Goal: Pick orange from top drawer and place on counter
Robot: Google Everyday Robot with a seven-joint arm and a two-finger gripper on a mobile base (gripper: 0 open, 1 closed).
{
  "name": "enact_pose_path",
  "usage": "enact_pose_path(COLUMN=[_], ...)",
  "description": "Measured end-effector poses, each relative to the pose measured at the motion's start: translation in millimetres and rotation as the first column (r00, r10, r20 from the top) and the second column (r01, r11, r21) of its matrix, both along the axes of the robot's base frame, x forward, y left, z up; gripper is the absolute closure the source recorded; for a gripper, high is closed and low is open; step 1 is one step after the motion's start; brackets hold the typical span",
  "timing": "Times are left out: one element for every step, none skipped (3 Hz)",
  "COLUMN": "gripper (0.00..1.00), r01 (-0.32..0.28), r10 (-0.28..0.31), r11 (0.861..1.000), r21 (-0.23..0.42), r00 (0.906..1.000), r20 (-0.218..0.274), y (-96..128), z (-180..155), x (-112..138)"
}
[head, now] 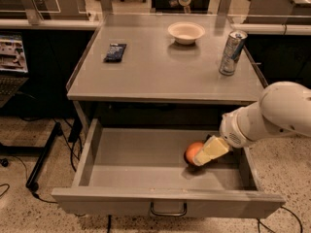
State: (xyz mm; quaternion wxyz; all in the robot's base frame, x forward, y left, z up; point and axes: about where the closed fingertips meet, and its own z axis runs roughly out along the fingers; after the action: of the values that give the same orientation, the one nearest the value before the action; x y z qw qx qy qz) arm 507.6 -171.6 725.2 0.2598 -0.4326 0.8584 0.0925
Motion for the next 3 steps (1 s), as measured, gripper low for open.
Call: enact_pose_path(gripper=[0.0, 0.0, 0.0], r01=[0.012, 0.008, 0.01], r10=[-0.012, -0.008, -0.01], r11=[1.0, 1.0, 1.0], r21=[0.006, -0.003, -0.017], r00=[0.9999, 0.9998, 0.9999], r20=[0.007, 0.021, 0.009], y=[4.3, 8.1, 7.7], z=[-11.8, -28.1, -47.4], x=[2.0, 11.3, 16.2])
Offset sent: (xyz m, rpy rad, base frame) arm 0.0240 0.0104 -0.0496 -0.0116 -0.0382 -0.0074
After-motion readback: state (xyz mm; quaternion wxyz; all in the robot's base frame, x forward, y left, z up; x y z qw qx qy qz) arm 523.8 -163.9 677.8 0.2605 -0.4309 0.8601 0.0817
